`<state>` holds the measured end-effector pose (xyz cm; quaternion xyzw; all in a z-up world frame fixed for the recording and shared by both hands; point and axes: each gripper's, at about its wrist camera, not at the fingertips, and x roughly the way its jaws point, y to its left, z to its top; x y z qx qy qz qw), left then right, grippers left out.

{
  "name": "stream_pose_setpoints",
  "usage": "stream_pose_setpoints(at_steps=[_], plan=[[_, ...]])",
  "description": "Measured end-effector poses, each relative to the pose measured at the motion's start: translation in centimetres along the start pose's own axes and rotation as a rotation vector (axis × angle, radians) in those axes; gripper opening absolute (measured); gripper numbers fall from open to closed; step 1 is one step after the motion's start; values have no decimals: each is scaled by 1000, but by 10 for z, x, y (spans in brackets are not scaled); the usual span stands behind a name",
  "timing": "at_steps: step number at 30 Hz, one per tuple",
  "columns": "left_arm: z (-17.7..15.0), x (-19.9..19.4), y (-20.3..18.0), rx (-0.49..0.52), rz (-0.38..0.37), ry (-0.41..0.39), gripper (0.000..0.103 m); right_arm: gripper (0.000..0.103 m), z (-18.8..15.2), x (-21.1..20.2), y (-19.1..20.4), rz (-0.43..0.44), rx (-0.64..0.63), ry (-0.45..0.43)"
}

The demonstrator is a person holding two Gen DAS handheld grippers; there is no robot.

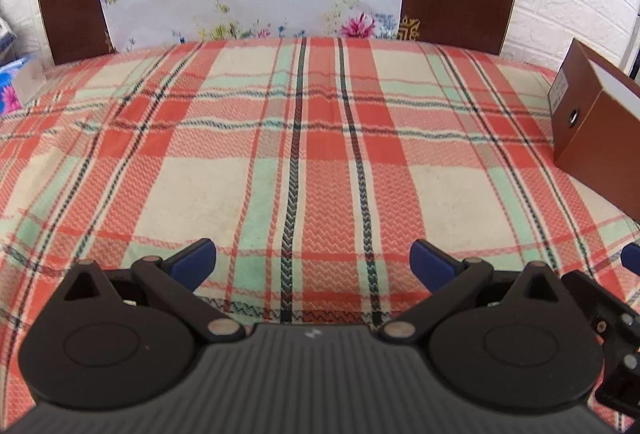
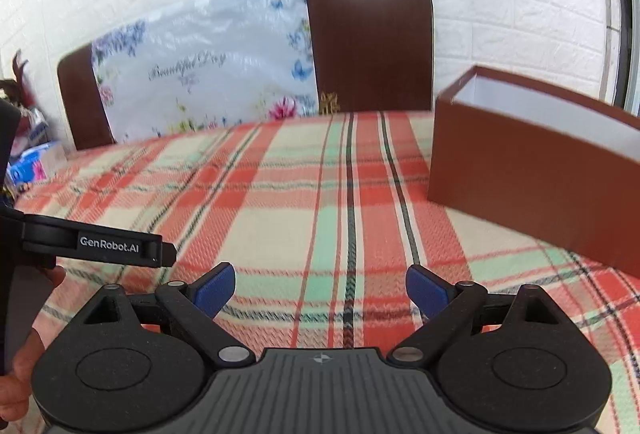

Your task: Organize objects

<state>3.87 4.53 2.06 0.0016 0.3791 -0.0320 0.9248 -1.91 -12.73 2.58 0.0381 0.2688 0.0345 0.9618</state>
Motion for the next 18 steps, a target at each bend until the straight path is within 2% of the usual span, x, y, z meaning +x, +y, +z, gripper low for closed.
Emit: stream_pose_setpoints(at_steps=[9, 15, 18], plan=[[5, -23, -8, 18, 52, -39, 103, 92, 10, -25, 13, 20, -35, -102], [8, -42, -7, 8, 135, -139, 103, 94, 18, -38, 20, 30, -58, -164], [11, -49, -5, -1, 153, -163, 103, 94, 20, -43, 22, 41, -63, -182]])
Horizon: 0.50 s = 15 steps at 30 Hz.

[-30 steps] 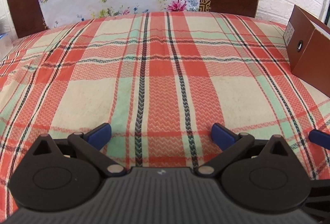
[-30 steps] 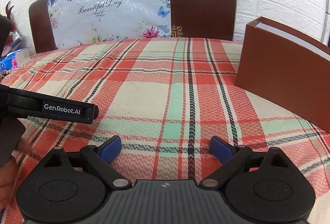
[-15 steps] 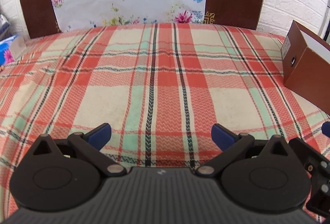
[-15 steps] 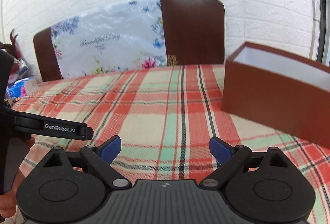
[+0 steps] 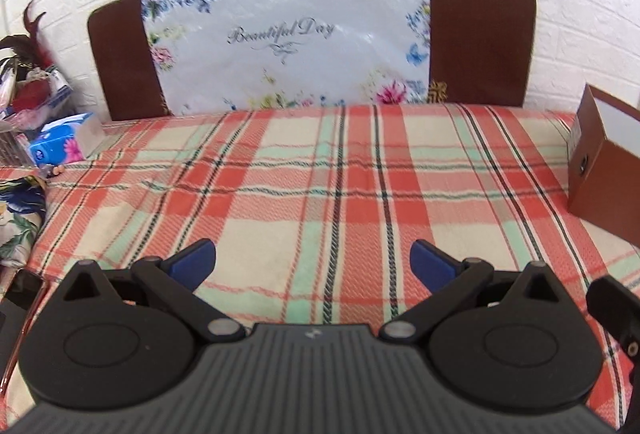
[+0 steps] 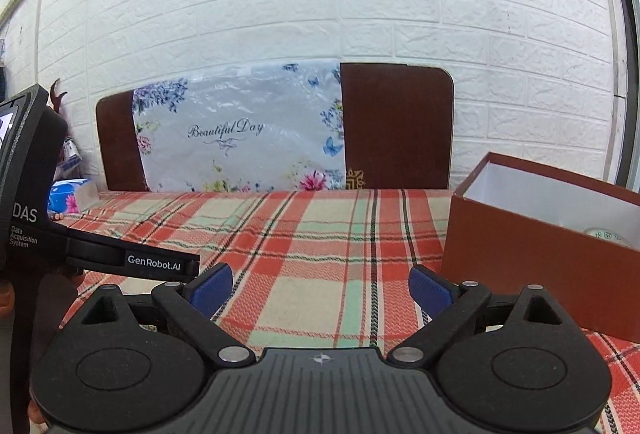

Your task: Organize objects

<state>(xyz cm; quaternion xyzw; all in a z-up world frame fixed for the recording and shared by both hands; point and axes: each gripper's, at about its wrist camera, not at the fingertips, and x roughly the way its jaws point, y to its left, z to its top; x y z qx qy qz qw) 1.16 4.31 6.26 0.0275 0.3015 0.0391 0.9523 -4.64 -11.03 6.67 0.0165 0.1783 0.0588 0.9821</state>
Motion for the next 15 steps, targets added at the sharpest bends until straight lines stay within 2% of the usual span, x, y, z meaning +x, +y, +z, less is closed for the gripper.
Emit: stream_pose_setpoints(at_steps=[5, 8, 15], plan=[[1, -8, 1, -2, 43, -34, 103, 95, 2, -5, 4, 3, -6, -26], [1, -10, 3, -14, 36, -22, 103, 95, 2, -7, 5, 0, -8, -37], [-2, -13, -5, 34, 96, -20, 103, 95, -1, -8, 3, -9, 6, -36]])
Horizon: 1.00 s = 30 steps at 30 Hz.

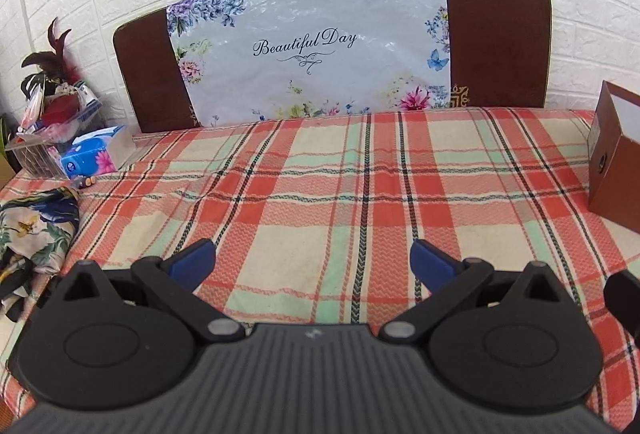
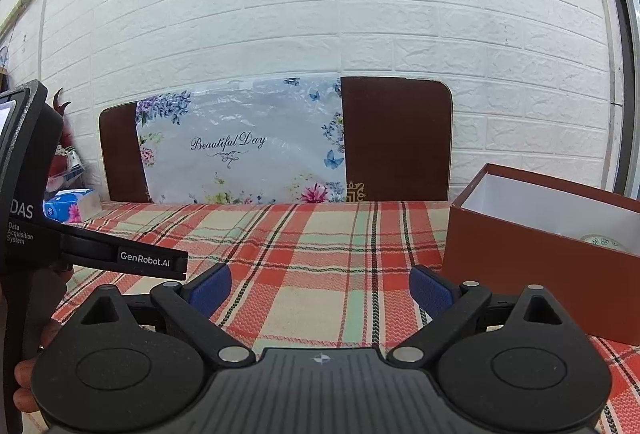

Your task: Organize objects

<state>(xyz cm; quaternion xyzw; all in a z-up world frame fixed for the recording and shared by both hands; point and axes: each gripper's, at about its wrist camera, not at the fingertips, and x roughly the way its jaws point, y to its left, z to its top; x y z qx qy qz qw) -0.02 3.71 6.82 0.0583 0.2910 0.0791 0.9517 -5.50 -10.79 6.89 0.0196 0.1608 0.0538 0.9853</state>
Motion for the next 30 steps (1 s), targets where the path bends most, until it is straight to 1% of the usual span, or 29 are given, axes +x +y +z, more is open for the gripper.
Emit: stream_pose_setpoints(at_steps=[4, 10, 14, 18, 22, 30], plan=[[-1, -1, -2, 9, -16, 15, 103, 95, -2, 0, -2, 0, 11, 7], [-5, 2, -10, 47, -5, 50, 103, 95, -5, 0, -4, 1, 23, 16], [-8, 2, -14, 58, -13, 64, 103, 95, -6, 2, -7, 1, 37, 26], [-10, 5, -16, 63, -20, 85, 103, 95, -7, 5, -11, 1, 49, 39], [-12, 8, -18, 56, -42, 114, 103, 95, -10, 7, -13, -2, 61, 52], [-14, 9, -20, 60, -60, 129, 103, 95, -12, 10, -14, -3, 69, 68]])
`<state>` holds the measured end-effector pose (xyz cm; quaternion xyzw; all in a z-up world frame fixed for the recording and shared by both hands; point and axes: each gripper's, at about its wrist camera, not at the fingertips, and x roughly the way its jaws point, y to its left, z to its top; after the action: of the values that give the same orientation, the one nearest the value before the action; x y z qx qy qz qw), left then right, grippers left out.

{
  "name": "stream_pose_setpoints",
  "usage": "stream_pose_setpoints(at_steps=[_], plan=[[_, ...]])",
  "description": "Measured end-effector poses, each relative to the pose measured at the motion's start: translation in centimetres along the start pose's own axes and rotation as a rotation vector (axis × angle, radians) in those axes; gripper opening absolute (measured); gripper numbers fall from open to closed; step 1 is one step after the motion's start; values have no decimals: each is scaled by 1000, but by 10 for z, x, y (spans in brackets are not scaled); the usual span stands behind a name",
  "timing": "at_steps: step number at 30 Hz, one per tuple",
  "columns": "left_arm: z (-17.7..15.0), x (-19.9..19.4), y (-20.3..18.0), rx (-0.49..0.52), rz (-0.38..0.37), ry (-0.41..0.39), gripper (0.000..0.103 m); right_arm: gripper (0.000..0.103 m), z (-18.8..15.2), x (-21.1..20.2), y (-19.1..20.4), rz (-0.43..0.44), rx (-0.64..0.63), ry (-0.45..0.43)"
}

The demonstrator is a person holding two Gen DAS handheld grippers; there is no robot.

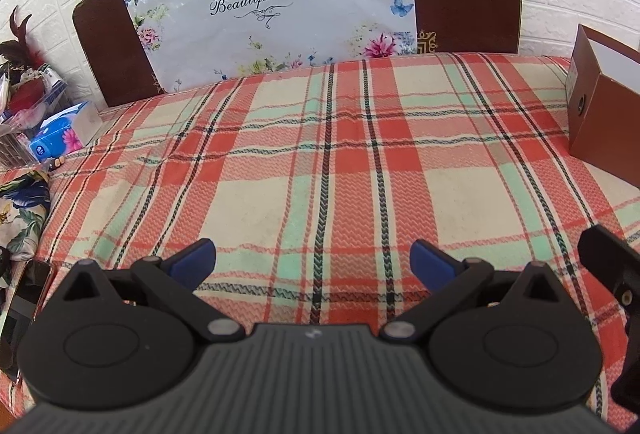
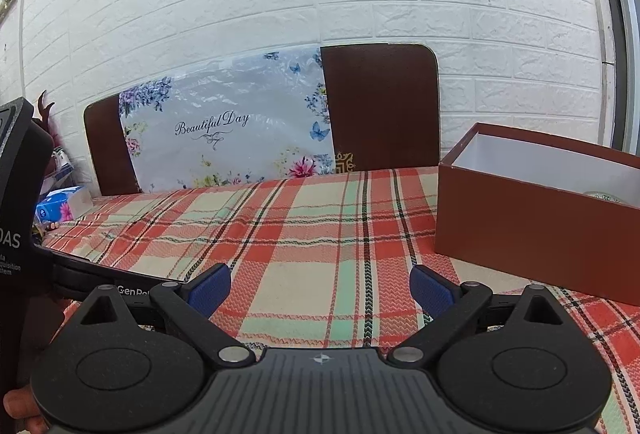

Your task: Organize objects

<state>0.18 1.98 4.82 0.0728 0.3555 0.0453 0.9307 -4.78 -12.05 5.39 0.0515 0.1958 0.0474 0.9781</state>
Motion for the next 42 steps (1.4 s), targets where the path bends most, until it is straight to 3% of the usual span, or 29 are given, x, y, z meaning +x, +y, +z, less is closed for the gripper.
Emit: stream_pose_setpoints(at_steps=[42], plan=[[-5, -4, -5, 15, -29, 12, 103, 95, -1, 2, -6, -8, 5, 4]])
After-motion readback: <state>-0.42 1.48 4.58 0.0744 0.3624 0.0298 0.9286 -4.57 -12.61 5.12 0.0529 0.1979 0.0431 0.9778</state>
